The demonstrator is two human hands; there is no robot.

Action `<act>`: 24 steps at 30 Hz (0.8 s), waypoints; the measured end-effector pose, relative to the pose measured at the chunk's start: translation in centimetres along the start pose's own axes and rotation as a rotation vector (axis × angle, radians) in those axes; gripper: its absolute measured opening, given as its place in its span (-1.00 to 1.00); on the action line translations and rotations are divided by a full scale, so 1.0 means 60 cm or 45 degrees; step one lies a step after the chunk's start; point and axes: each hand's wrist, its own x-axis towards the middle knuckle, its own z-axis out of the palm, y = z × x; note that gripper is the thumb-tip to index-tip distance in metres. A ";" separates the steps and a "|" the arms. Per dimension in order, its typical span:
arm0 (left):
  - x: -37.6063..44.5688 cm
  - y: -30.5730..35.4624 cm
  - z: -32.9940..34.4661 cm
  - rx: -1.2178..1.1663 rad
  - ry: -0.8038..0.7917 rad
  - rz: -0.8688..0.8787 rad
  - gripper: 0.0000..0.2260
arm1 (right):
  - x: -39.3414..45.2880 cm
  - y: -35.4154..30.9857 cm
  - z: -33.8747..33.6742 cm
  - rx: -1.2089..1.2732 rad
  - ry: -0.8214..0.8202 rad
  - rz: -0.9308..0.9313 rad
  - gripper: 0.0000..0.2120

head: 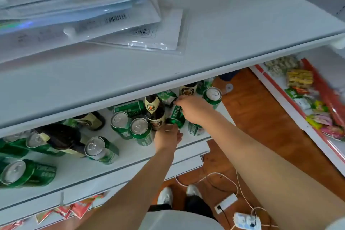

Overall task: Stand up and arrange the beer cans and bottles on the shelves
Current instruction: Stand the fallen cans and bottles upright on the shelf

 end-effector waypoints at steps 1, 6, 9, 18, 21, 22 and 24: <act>0.001 -0.001 0.003 -0.038 0.010 -0.014 -0.87 | 0.005 -0.001 0.001 -0.046 -0.050 -0.040 -0.47; -0.006 -0.027 -0.002 -0.039 0.106 -0.076 -0.81 | 0.015 -0.023 0.006 -0.372 -0.108 -0.192 -0.54; -0.016 -0.035 -0.007 -0.096 0.145 -0.099 -0.84 | 0.019 -0.032 0.017 -0.505 -0.184 -0.168 -0.34; -0.022 -0.059 -0.024 0.132 0.198 -0.018 -0.62 | 0.033 -0.032 0.028 -0.461 -0.171 -0.262 -0.46; -0.036 -0.049 -0.018 0.350 0.189 0.086 -0.66 | 0.032 0.006 0.006 -0.134 -0.125 -0.349 -0.34; -0.039 -0.044 -0.013 0.369 0.174 0.127 -0.63 | 0.029 0.018 -0.001 -0.042 -0.117 -0.351 -0.31; -0.044 -0.032 -0.003 0.367 0.134 0.176 -0.57 | 0.023 0.036 -0.011 0.119 -0.116 -0.304 -0.37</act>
